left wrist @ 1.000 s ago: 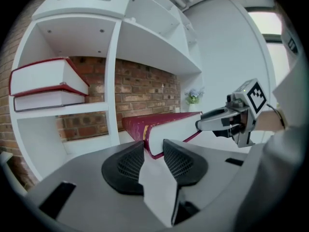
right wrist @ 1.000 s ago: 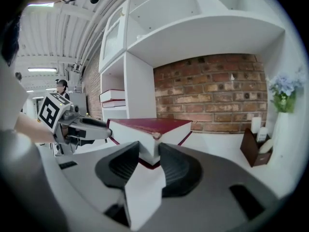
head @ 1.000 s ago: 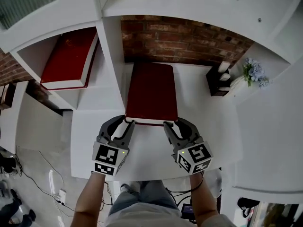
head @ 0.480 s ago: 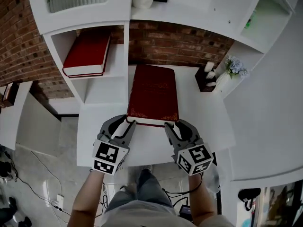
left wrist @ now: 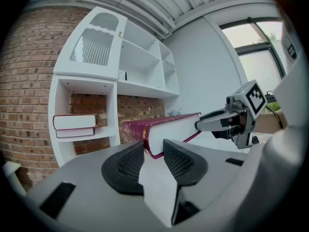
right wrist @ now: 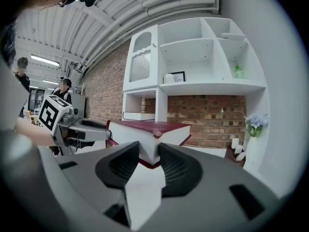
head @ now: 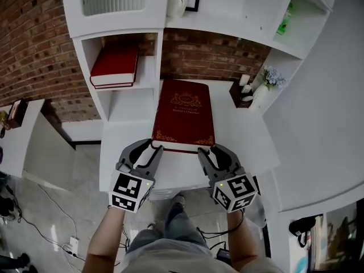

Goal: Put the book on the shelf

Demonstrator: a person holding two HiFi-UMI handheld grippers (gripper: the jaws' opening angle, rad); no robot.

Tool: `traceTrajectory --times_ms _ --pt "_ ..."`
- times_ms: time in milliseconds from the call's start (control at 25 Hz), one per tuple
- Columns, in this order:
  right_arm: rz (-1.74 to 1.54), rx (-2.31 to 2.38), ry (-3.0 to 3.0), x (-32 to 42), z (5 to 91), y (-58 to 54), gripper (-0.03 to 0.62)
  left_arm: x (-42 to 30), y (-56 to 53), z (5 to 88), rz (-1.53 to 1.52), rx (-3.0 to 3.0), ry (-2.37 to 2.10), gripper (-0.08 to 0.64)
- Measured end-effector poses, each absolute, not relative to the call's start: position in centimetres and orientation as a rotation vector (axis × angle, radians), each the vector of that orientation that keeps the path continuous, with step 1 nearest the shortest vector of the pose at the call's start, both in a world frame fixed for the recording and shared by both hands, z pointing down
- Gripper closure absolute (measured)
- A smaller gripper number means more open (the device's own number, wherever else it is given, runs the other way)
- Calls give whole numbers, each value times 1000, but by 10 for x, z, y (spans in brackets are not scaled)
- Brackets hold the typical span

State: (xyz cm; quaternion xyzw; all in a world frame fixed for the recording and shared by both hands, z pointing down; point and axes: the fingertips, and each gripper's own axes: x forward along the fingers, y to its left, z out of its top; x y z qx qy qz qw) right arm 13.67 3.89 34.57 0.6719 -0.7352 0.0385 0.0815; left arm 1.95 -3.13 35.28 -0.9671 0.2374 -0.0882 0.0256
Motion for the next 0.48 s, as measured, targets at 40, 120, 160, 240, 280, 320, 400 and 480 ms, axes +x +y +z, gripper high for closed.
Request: traceTrajectory --times_ms 40,120,160,240,280,320,400,480 --pt "107 2007 -2202 132 343 41 454 14 -29 350 -264 -2987 740 426" --pt "92 2001 -2215 122 338 44 454 4 -25 345 -246 -2979 758 425" --pt "83 1997 -2222 117 335 45 454 -2 -23 342 -238 -2974 768 426" --pt "65 1986 -2238 107 330 45 454 -13 -21 337 -219 -2962 789 426" --pt "55 1979 -2247 102 327 45 454 -18 -20 333 -210 -2955 801 426" --pt "46 1972 -2257 97 324 44 454 -24 -20 330 -201 -2948 813 426" --pt "24 1959 -2278 87 317 43 455 -35 -19 323 -180 -2933 838 426" --pt "1 1946 -2298 78 309 41 456 -45 -19 315 -157 -2918 863 426"
